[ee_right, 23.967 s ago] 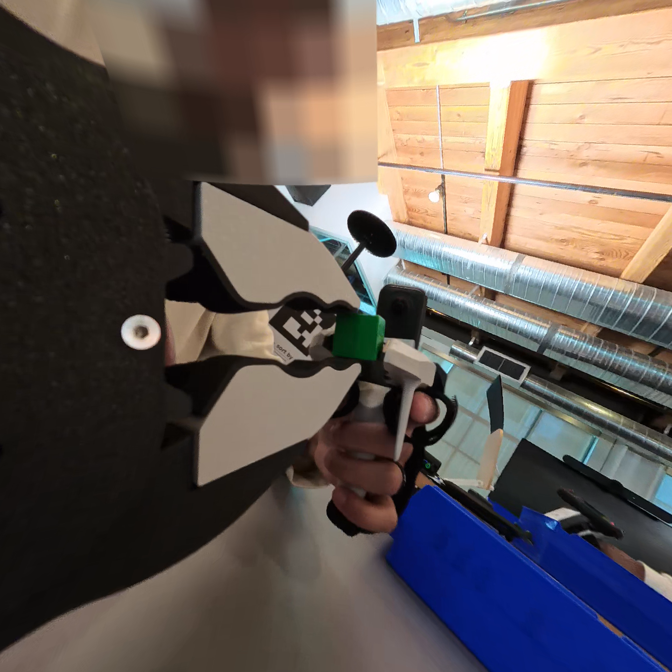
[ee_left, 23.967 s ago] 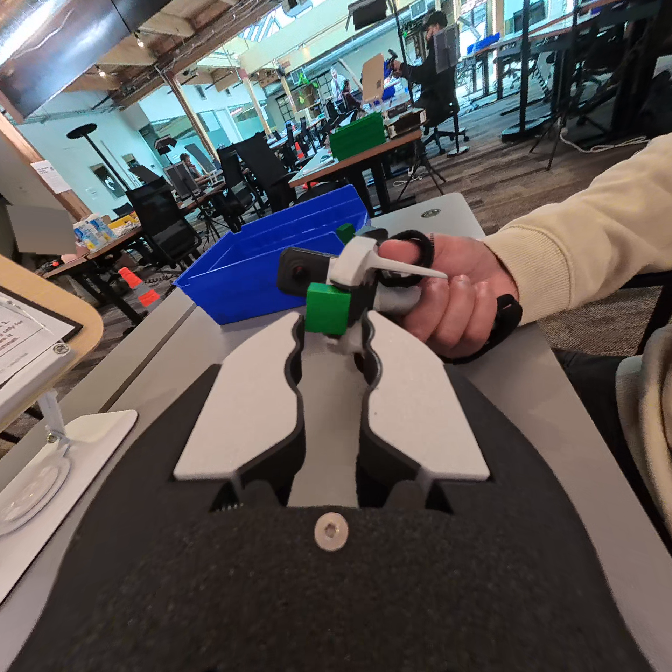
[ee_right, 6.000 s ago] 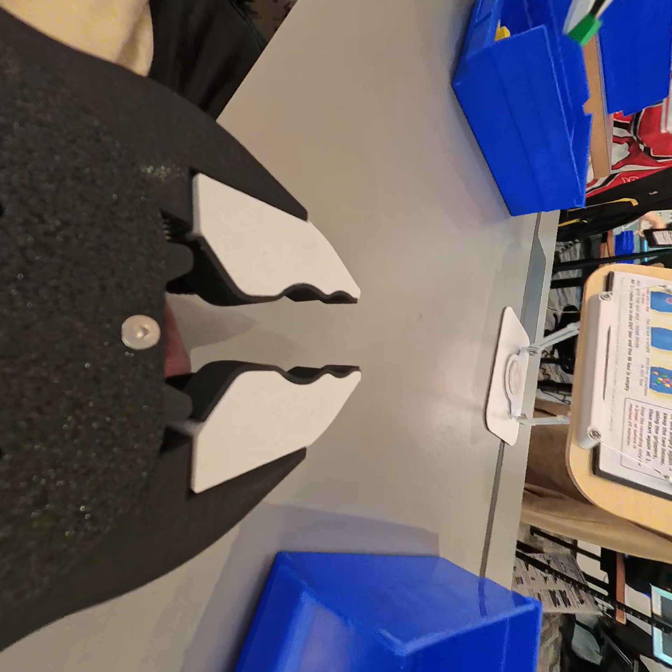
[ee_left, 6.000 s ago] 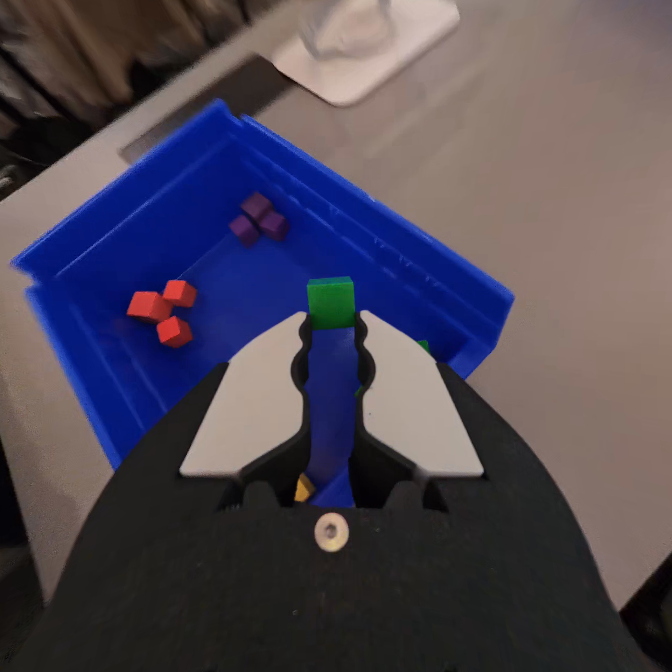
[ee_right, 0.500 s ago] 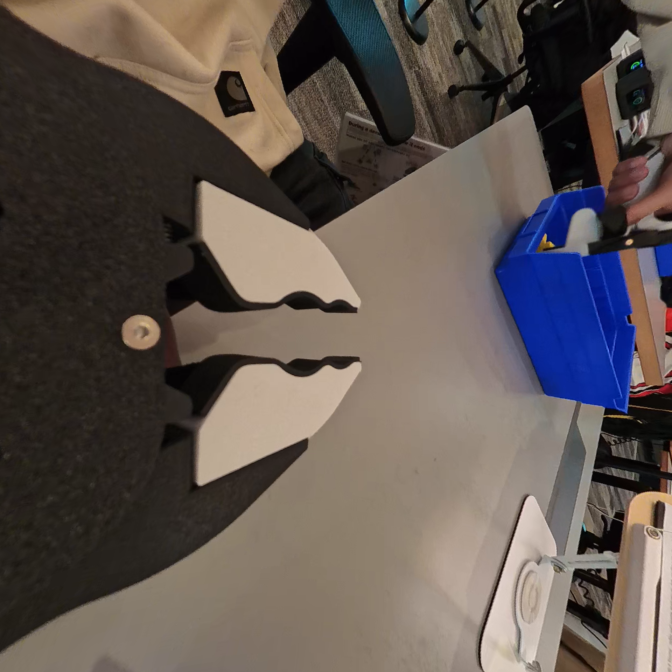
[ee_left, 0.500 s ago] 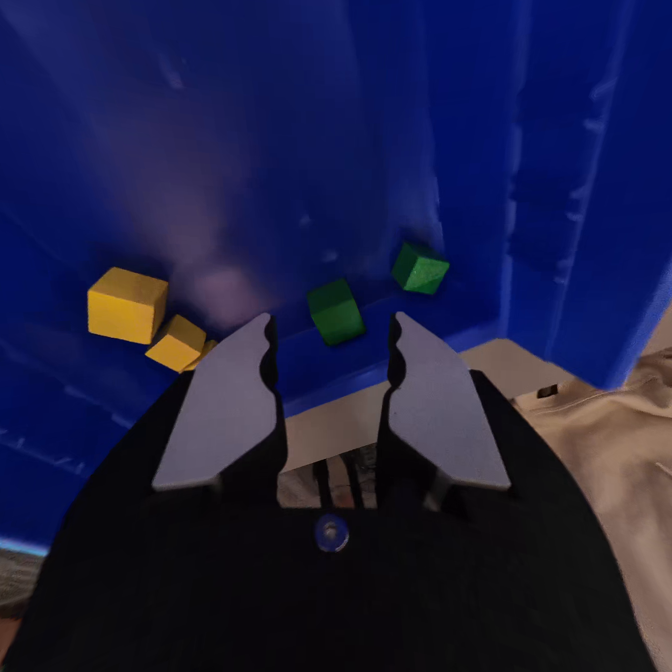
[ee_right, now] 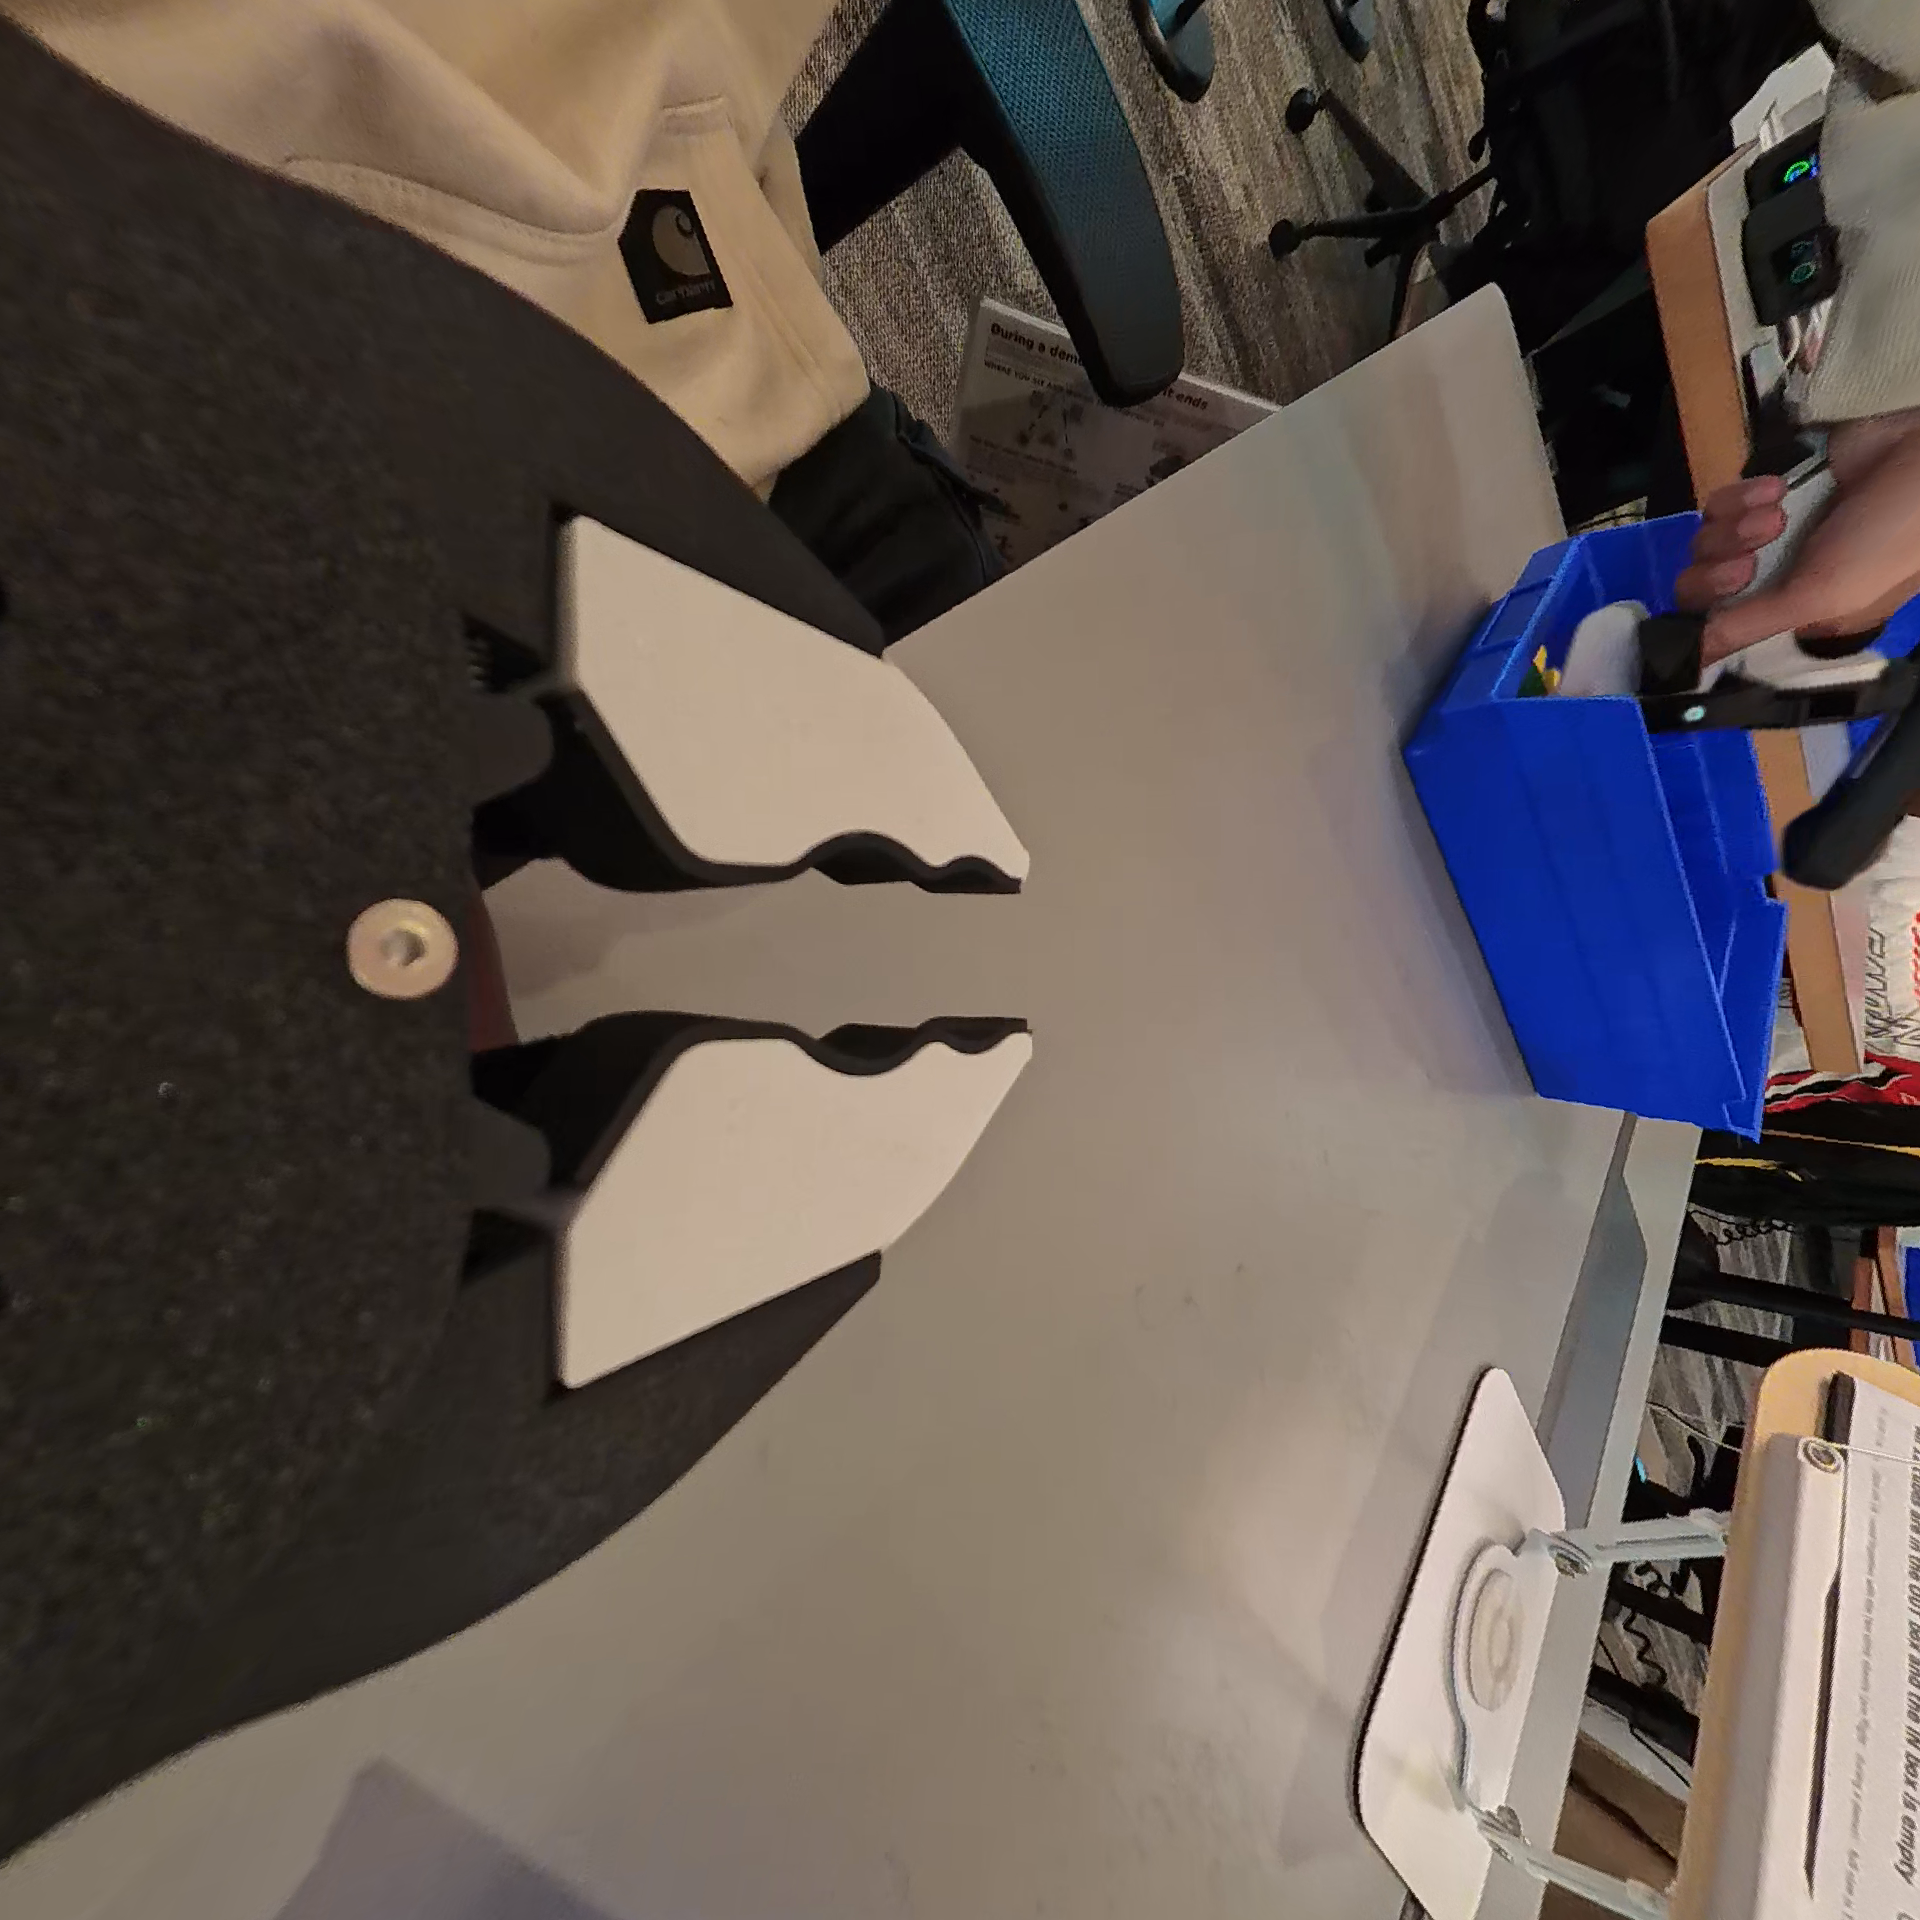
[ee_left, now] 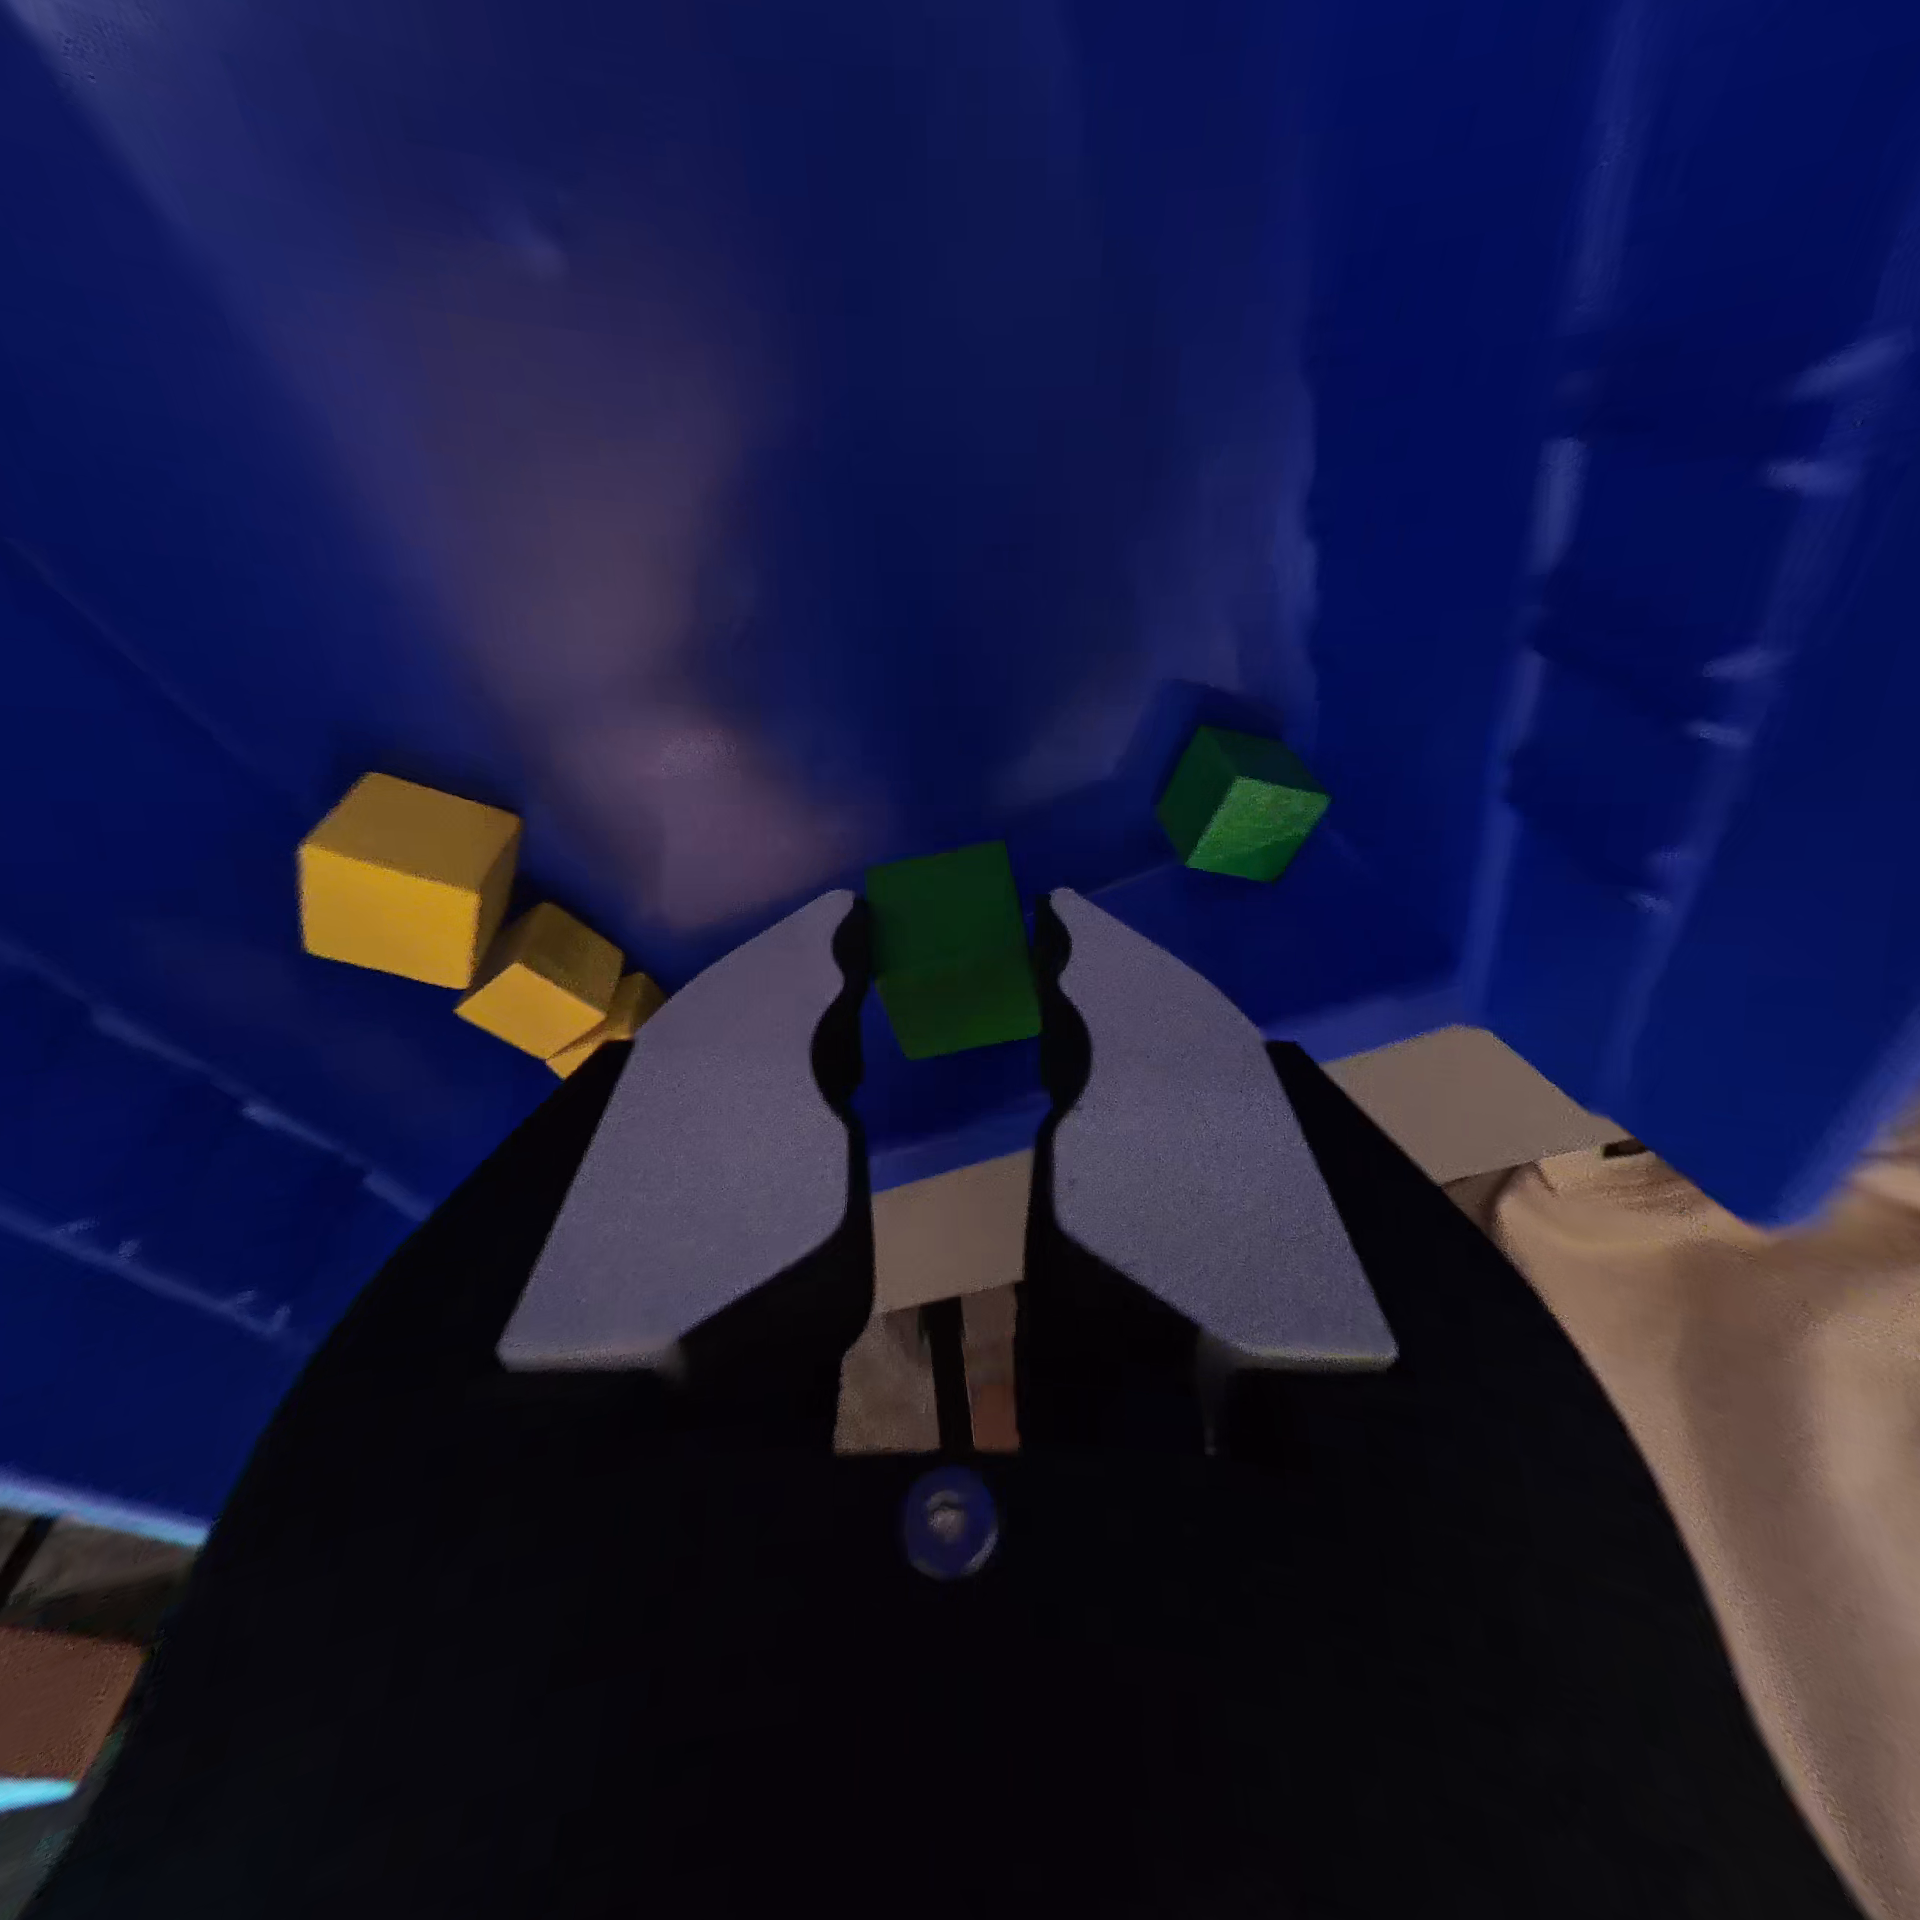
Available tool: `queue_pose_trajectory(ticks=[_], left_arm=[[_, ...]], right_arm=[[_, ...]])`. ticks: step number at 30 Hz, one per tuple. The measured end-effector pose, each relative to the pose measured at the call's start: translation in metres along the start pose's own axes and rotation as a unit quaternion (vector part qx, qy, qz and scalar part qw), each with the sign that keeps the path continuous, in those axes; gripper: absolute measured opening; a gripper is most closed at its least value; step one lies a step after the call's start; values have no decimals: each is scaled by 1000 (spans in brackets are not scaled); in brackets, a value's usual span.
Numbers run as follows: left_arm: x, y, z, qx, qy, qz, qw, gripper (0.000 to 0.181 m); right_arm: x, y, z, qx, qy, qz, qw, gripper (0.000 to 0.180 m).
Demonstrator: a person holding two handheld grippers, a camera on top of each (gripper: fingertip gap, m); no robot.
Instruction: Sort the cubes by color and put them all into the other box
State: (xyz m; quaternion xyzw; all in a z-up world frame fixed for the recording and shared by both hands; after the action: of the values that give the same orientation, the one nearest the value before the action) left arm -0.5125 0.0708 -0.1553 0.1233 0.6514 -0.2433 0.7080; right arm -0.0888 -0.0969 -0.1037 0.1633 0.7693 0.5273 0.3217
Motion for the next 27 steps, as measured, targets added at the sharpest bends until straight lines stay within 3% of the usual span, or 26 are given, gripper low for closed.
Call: queue_pose_trajectory(ticks=[3,6,11,14,17,20,23,27], left_arm=[[-39,18,3,39,15,120,992,29],[-79,32,24,103,18,272,957,30],[-117,33,109,283,-41,487,825,29],[-119,33,160,369,-63,564,736,29],[-110,41,208,449,-67,586,671,29],[-100,56,250,531,-27,585,612,29],[-87,68,288,600,-1,549,582,29],[-74,87,319,654,45,505,561,29]], right_arm=[[-2,1,6,-4,-14,5,1000,22],[-3,4,18,6,-31,13,999,22],[6,16,28,123,43,26,991,23],[21,38,19,242,156,15,958,29],[42,66,2,382,292,-12,877,37],[74,84,-1,475,347,-45,808,45],[106,85,-3,513,354,-82,778,53],[128,81,-7,507,350,-113,780,57]])
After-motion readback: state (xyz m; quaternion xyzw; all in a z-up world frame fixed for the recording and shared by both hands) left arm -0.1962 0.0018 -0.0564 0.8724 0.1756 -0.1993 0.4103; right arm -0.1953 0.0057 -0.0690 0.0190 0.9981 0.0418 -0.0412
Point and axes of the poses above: each gripper's, where its closed fingertips meet, x out along the fingers, y out of its top, z = x × y across the jaws, the point moved 1 cm from there along -x, back along the fingers, and after that the axes turned 11 degrees about x, right-handed, at the moved point
